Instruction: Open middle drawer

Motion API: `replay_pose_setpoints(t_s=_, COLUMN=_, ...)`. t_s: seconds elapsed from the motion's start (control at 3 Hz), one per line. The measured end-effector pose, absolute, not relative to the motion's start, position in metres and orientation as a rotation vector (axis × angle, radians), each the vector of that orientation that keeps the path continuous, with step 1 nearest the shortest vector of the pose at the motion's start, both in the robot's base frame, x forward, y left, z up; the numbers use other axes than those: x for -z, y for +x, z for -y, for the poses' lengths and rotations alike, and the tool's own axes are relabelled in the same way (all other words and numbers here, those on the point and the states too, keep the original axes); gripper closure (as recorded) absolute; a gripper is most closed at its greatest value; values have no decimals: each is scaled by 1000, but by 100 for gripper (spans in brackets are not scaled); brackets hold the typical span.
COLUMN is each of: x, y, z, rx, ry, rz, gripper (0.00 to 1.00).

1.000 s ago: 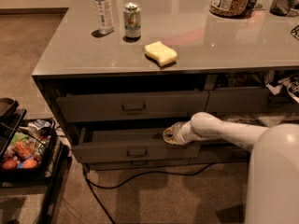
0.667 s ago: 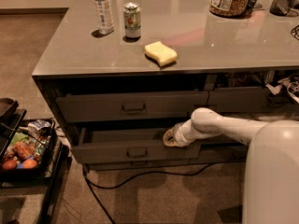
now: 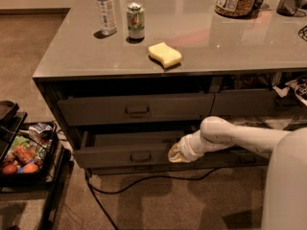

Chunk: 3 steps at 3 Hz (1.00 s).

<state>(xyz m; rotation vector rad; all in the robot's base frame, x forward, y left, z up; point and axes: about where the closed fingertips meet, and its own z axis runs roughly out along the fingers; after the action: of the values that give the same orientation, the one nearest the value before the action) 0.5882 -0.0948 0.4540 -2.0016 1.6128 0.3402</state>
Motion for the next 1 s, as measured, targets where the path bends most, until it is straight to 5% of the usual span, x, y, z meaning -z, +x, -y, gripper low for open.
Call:
replay_pose_setpoints(t_s=0.33, x=-457, y=576, z=90, rx=-260, ry=-2041, rz=-1511, gripper=100)
replay_pose_setpoints(t_s=1.0, x=-476, y=652, z=100, rx=80, ry=-2080, rz=-1278, gripper=100)
